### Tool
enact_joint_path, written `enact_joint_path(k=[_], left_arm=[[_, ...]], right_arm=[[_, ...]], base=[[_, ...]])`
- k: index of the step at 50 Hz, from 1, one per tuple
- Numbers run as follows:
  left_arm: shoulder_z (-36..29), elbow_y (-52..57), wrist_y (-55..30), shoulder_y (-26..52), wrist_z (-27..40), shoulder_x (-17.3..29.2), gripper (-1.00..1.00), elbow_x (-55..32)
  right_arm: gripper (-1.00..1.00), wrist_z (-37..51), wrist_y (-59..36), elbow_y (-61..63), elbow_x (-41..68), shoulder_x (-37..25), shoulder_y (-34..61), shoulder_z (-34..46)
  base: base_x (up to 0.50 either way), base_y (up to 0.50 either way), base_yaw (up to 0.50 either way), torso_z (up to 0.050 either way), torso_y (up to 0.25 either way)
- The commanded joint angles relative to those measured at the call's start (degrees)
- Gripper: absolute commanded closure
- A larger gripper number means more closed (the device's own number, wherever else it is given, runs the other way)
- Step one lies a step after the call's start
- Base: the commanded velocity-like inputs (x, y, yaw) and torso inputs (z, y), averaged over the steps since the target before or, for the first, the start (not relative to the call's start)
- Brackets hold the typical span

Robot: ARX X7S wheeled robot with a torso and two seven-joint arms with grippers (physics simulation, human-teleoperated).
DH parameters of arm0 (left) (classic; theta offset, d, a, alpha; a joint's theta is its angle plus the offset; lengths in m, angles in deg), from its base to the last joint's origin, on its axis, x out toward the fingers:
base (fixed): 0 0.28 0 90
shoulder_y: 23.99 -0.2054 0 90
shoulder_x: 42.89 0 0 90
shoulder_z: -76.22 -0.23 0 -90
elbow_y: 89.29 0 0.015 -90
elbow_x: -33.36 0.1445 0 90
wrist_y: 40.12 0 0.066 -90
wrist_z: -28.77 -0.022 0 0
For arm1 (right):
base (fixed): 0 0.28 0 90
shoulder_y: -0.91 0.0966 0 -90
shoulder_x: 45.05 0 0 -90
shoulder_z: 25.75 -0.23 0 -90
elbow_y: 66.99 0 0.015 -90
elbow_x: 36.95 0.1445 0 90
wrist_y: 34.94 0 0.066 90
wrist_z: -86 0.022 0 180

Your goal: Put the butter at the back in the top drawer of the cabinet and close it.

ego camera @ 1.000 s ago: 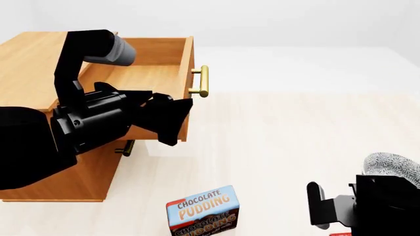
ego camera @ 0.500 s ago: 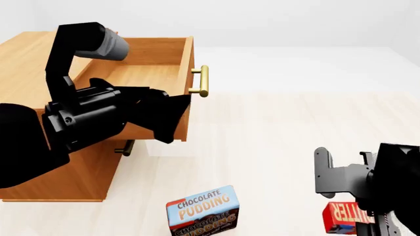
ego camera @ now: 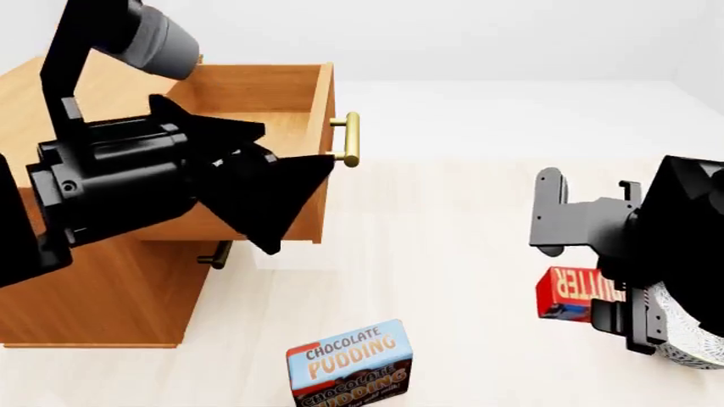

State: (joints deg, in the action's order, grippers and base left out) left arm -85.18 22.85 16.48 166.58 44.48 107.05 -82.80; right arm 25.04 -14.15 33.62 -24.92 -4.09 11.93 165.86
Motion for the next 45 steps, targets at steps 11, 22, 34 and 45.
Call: enact_joint_path(k=[11, 22, 34, 45], left_arm=[[1.1, 2.2, -7.5, 2.9, -16.6, -1.8, -1.0, 9.7], [0.8, 2.6, -8.0, 2.3, -22.6, -3.8, -1.0, 16.2], [0.1, 2.3, -6.6, 0.7, -29.6, -6.2, -1.0, 25.1], [-1.3, 1.2, -6.7, 0.0, -32.9, -9.2, -1.0, 30.1]], right_arm=[[1.0, -2.6, 0.8, -3.4, -0.7, 5.3, 7.0, -3.7], [1.0, -4.7, -0.3, -0.3, 0.8, 6.7, 11.1, -6.3], [1.0, -5.4, -0.8, 1.0, 2.4, 9.1, 11.7, -8.2], [1.0, -5.3, -0.9, 2.7, 3.3, 11.0, 11.9, -9.7]], base=[[0.0, 0.0, 0.0, 0.0, 0.001], [0.0, 0.0, 0.0, 0.001, 0.002], [0.0, 0.0, 0.0, 0.0, 0.001], [0.0, 0.0, 0.0, 0.0, 0.001]])
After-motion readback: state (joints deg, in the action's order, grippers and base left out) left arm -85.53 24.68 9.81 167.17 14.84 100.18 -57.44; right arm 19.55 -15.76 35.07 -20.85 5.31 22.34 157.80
